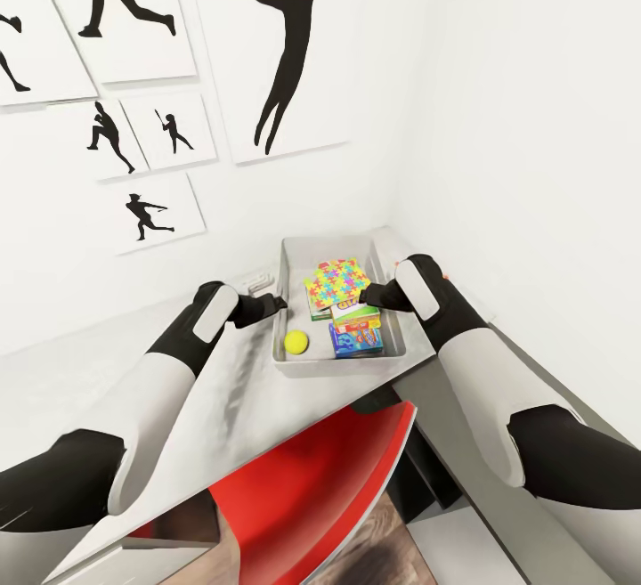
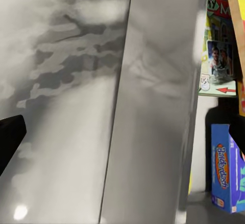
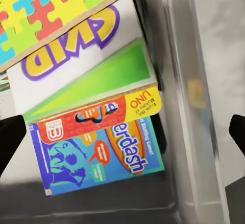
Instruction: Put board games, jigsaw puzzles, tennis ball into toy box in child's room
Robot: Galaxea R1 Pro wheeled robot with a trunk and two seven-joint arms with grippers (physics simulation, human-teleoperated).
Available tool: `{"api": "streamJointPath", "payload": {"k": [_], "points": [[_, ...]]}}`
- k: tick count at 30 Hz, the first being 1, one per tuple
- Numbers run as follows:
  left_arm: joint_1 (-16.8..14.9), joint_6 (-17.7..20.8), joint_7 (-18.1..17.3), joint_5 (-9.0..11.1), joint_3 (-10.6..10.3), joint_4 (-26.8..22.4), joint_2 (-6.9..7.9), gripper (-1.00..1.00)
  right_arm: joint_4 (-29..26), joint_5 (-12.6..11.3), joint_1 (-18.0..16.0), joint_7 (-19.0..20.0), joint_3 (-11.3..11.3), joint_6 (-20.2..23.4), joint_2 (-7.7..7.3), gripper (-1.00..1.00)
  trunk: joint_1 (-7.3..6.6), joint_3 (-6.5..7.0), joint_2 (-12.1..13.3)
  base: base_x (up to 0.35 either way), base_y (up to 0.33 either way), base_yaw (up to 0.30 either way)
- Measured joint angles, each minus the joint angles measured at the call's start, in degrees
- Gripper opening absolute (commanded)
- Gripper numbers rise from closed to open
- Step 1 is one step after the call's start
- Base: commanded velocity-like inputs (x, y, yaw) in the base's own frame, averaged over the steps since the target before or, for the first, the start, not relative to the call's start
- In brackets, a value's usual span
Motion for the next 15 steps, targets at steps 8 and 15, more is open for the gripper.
{"api": "streamJointPath", "payload": {"k": [8,15], "points": [[-0.1,-0.7,-0.4,0.0,0.0,0.6,0.08,1.00,1.2,0.0,0.0,0.2,0.1,-0.9,0.04,1.00,0.00,0.00,0.0,0.000,0.000,0.000],[-0.1,-1.1,-0.7,0.0,0.0,1.1,0.29,1.00,1.8,0.0,0.0,0.4,0.1,-1.2,0.05,1.00,0.00,0.00,0.0,0.000,0.000,0.000]]}}
